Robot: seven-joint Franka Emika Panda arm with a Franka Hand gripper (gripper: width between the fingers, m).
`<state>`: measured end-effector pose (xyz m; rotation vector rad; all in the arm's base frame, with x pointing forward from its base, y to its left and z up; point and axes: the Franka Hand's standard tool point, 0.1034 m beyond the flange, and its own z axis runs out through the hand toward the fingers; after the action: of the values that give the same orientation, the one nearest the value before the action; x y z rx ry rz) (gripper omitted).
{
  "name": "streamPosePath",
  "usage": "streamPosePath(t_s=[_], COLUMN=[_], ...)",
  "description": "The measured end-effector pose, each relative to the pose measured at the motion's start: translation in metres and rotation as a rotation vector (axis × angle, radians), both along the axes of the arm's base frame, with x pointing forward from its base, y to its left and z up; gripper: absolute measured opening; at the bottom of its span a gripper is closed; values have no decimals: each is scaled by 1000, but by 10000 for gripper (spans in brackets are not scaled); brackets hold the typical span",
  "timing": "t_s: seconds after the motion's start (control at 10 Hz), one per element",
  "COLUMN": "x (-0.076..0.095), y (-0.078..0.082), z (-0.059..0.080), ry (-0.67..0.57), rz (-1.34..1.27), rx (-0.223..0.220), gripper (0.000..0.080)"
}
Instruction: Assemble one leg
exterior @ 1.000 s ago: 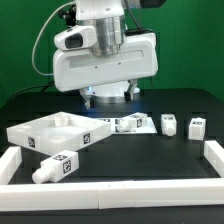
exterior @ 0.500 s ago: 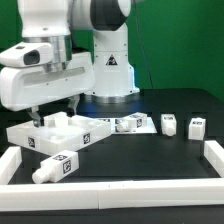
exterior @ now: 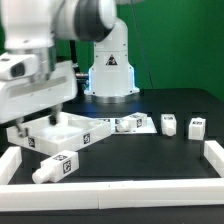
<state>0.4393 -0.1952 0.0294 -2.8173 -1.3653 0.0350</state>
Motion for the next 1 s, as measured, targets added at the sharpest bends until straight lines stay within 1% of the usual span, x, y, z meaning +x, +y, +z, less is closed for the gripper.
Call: streamPosePath(t_s=[0.1,0.2,0.3,0.4,0.5,0.7,0.8,1.0], x=[7,1,-9,-13,-12,-12,-12,-12], y=[-15,-14,-13,-11,-9,-10,-10,-10], z=[-10,-17,-22,-24,-24,-24,-24,-24], ry=[-7,7,12,20,20,21,21,20], rz=[-9,-15,-20,-30,-43,-45,-45,-45], rx=[-12,-8,-10,-7,-7,-7,-7,-7], gripper=[649,649,649,649,649,350,350,82])
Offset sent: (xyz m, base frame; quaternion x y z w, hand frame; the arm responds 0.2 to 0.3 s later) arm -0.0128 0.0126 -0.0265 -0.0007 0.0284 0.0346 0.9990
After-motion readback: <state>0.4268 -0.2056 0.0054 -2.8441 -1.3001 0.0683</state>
